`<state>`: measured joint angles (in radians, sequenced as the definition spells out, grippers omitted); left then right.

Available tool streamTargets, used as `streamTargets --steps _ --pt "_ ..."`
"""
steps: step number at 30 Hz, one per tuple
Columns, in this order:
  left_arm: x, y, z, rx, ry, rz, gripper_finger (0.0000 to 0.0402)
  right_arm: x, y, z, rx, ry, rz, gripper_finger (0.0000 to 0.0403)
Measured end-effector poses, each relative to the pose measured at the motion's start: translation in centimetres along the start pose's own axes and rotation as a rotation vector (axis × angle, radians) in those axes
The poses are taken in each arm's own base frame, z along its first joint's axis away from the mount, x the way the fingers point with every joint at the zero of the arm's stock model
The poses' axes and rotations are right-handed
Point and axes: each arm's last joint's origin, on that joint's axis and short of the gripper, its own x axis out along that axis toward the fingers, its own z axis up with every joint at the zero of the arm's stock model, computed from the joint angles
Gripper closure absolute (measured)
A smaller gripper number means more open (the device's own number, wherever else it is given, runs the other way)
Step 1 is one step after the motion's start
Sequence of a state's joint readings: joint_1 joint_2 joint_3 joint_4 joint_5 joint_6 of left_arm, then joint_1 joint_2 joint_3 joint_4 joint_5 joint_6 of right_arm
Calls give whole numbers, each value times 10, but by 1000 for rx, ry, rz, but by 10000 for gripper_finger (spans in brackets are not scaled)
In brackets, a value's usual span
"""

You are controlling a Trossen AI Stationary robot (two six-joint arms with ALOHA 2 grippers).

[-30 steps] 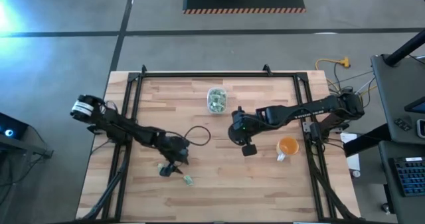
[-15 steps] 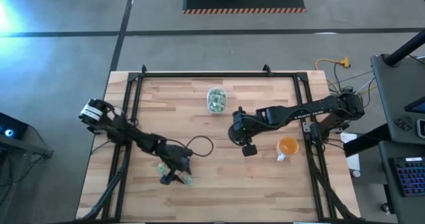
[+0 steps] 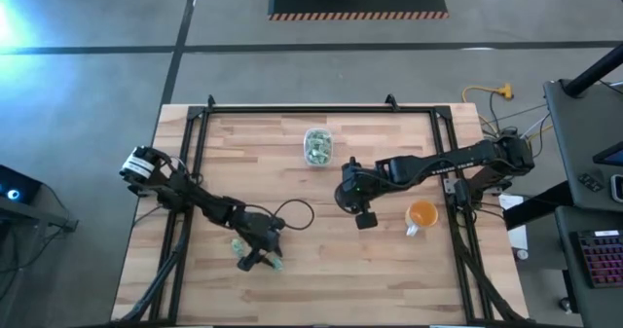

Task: Pick and place Stevia / Truvia into bins
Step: Put the right green stevia packet into the transparent bin

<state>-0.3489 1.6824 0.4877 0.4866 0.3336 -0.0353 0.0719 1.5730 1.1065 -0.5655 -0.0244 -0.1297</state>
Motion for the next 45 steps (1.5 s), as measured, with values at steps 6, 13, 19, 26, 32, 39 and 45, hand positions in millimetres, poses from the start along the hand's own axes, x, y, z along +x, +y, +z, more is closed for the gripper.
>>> streamTargets --steps 6,13,19,26,32,39,45 --pt "0 0 0 23 0 9 291 0 0 0 0 -1 0 335" --pt "0 1 0 44 -1 12 343 0 0 0 0 -3 0 335" --pt "-1 1 3 116 -9 45 374 0 0 0 11 -2 1 335" --pt "-11 4 14 260 -38 270 382 0 0 0 11 -2 1 335" --pt "-18 14 19 378 -8 606 382 0 0 0 10 -3 1 335" --pt "-31 42 29 407 34 827 382 0 0 1 7 -14 -1 335" --pt "-52 81 36 368 59 955 382 1 0 2 -1 -26 -2 335"
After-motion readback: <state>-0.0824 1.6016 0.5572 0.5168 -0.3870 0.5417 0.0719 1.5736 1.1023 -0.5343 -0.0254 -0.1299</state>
